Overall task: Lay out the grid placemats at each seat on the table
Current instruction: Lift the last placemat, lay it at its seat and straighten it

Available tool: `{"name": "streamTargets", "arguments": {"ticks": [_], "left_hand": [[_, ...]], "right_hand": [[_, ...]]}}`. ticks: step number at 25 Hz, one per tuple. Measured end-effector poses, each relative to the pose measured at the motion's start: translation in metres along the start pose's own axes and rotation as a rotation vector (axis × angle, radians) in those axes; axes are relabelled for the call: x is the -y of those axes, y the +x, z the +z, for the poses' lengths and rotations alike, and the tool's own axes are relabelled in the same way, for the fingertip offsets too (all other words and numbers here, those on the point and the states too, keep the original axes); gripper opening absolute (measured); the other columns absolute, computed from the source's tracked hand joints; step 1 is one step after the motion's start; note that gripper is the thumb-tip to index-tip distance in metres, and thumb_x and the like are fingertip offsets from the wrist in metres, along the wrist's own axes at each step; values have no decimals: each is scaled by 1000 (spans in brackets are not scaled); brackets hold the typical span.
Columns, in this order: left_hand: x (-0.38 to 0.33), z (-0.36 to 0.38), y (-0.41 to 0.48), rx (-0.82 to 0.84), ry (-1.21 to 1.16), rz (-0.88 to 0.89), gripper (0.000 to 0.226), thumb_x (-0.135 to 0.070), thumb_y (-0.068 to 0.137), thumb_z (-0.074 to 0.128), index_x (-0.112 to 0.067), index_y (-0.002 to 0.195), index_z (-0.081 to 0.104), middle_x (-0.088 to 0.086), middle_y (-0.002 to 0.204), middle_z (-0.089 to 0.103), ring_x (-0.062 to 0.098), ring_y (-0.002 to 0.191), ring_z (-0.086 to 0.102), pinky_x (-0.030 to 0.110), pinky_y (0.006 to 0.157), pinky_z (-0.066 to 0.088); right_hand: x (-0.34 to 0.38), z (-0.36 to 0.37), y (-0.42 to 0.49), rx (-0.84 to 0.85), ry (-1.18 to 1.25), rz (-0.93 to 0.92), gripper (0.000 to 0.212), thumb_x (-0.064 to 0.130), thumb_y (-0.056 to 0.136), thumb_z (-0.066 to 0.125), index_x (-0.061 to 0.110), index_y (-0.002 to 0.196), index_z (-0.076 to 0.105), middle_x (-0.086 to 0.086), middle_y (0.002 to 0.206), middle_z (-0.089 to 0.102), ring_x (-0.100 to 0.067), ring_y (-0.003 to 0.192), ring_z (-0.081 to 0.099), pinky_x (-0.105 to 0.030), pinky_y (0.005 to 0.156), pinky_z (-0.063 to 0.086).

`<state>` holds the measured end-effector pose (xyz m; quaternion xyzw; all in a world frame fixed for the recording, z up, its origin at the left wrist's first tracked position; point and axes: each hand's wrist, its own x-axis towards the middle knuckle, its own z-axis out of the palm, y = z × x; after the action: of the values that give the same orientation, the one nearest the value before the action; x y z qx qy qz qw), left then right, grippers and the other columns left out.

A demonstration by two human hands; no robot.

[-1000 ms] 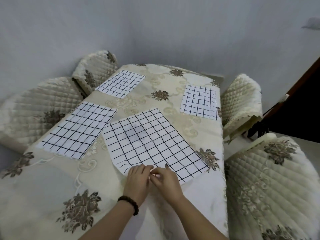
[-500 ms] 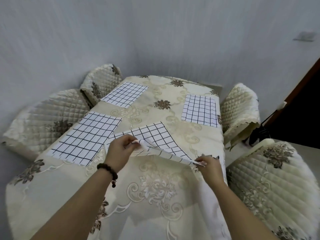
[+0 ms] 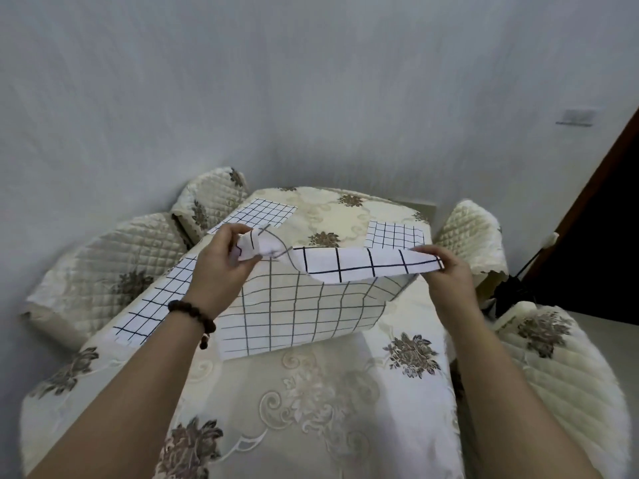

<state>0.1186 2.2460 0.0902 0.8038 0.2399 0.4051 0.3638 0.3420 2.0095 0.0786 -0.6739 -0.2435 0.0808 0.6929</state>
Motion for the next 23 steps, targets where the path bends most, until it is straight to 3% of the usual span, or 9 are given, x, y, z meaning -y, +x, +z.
{"name": "streamTargets", "arguments": {"ticks": [2,4,7,10,12,14,17,20,23], "left_hand": [[-7,-14,4,-35,6,20,24,-8,79,71,-21,95,58,1,86,65,5,76,57,23,73,45],[-16,-28,7,-48,-59,14,15,-5,79,70,-16,84,63,-7,71,65,-4,64,54,14,66,43],[-33,-48,5,-110,-223,-55,7,-11,80,71,-14,76,67,-11,65,69,1,60,59,23,62,50],[-49,-65,-2,-158,-384,-103,8,-5,82,68,-10,76,67,-7,58,70,1,43,57,14,47,46],[-55,-74,-4,-135,-420,-88,4,-7,78,72,-4,80,71,8,72,74,13,56,64,26,60,52],[-56,-80,-1,-96,-418,-51,13,-11,77,74,-2,86,72,21,84,69,23,74,59,41,74,50],[-61,-83,13,-78,-384,-71,16,-19,78,74,-4,83,71,15,79,61,24,73,50,42,68,41],[-72,-81,28,-102,-445,-99,8,-13,81,70,-9,75,73,4,68,69,17,64,58,30,64,49],[-77,-79,49,-146,-346,-94,15,-17,78,74,-4,73,69,3,62,60,7,51,49,17,53,40]], "right_hand": [[20,0,-3,23,112,-45,19,-6,87,56,11,84,64,13,68,71,4,68,64,-8,65,49],[34,-2,-5,34,122,-82,12,-2,89,55,7,87,64,13,65,70,7,57,61,-6,57,45],[54,-15,-11,42,144,-94,7,24,80,70,17,81,71,10,67,72,2,62,65,-11,59,50],[68,-37,-18,61,137,-130,53,62,40,82,24,77,76,6,75,75,-5,74,69,-16,70,55],[78,-45,-21,83,106,-164,60,68,31,81,28,76,77,9,74,74,-2,73,68,-14,68,54],[90,-45,-21,75,102,-190,52,64,34,81,30,72,76,12,72,73,0,69,67,-14,66,54],[104,-39,-12,26,135,-147,19,39,56,78,25,69,76,13,66,72,0,64,64,-21,69,53],[117,-34,5,4,83,-164,10,28,64,78,21,68,73,14,62,69,-6,67,58,-25,70,47],[125,-31,28,-26,17,-203,13,8,85,65,17,76,68,9,68,69,-15,76,57,-33,79,46]]}}
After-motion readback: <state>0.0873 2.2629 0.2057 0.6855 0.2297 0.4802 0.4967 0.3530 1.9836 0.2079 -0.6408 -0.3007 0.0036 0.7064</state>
